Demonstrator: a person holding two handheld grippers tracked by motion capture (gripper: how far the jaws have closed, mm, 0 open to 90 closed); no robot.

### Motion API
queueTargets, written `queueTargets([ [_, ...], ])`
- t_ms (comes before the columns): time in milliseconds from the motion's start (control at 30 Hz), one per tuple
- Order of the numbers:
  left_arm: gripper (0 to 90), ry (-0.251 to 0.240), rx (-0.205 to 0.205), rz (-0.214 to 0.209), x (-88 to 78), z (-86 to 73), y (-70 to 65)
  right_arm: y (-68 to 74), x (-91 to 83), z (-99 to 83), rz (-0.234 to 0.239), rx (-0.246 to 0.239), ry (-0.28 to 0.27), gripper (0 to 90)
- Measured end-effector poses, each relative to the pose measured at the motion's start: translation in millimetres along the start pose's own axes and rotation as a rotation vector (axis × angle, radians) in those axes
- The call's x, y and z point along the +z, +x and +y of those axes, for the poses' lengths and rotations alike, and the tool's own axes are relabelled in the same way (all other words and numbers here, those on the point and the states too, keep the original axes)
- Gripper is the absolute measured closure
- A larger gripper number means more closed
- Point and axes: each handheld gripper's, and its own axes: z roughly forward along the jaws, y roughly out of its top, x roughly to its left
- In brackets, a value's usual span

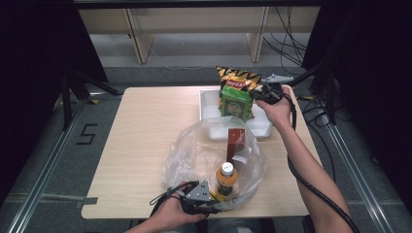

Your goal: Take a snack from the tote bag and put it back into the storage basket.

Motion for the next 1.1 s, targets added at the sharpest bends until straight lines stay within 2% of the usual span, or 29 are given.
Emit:
queueTargets([
  [100, 77.3, 0.014, 0.018, 0.003, -1.7, 0.7, 1.3, 3.9, -8.4, 2.1, -0.011, 0.007, -0.010, 78.9],
  [133, 77.1, 0.001, 0.006, 0.003, -1.3, 0.8, 0.1, 5.8, -12.4, 3.2, -0.025, 0.008, -0.027, 78.0],
  [200, 76.4, -0.002, 0.004, -0.002, -2.9, 1.7, 0.8, 11.1, -22.6, 5.5, -0.009, 0.009, -0.039, 75.6],
  [233, 76.0, -0.009, 0.005, 0.010, -3.9, 2.5, 0.4, 14.0, -28.0, 6.1, 0.002, -0.001, -0.047, 74.2],
  [333, 71.4, -0.023, 0.006, 0.018, -9.2, 6.1, -0.6, 22.6, -44.0, 6.3, 0.040, -0.025, -0.040, 71.4],
  [367, 69.3, -0.024, 0.022, 0.028, -12.1, 7.6, -0.5, 26.8, -50.4, 5.0, 0.062, -0.022, -0.029, 70.1],
  [533, 53.9, -0.065, 0.033, 0.048, -30.2, 14.5, -3.6, 41.3, -73.7, -4.6, 0.125, -0.047, -0.034, 67.0],
  [600, 48.7, -0.087, 0.039, 0.068, -39.1, 17.8, -3.8, 49.7, -83.4, -8.2, 0.162, -0.026, -0.028, 66.7],
  [667, 44.7, -0.101, 0.047, 0.073, -47.6, 21.9, -3.8, 56.9, -92.6, -10.4, 0.195, -0.041, -0.039, 66.0],
  [733, 42.4, -0.116, 0.049, 0.078, -54.4, 25.5, -4.2, 65.0, -101.7, -9.9, 0.249, -0.026, -0.047, 65.4],
  [800, 40.2, -0.132, 0.049, 0.083, -58.8, 28.6, -5.2, 71.5, -108.9, -6.5, 0.283, -0.041, -0.058, 63.7],
  [867, 40.0, -0.151, 0.053, 0.087, -61.4, 31.1, -5.4, 79.3, -114.4, -3.8, 0.306, -0.031, -0.074, 62.2],
  [900, 40.1, -0.148, 0.050, 0.087, -62.6, 32.0, -5.3, 80.3, -115.5, -2.0, 0.326, -0.058, -0.065, 61.2],
  [967, 40.6, -0.158, 0.041, 0.096, -62.5, 33.1, -5.2, 88.2, -116.1, -0.6, 0.344, -0.041, -0.059, 59.9],
  [1033, 41.5, -0.156, 0.046, 0.097, -62.1, 33.7, -2.6, 92.7, -115.1, 1.0, 0.378, -0.045, -0.046, 58.5],
  [1067, 41.9, -0.158, 0.028, 0.103, -61.6, 33.3, -2.9, 94.2, -115.2, 1.8, 0.378, -0.055, -0.042, 57.7],
  [1100, 42.2, -0.157, 0.028, 0.104, -61.7, 33.2, -2.1, 97.6, -114.5, 1.6, 0.385, -0.043, -0.038, 57.1],
])
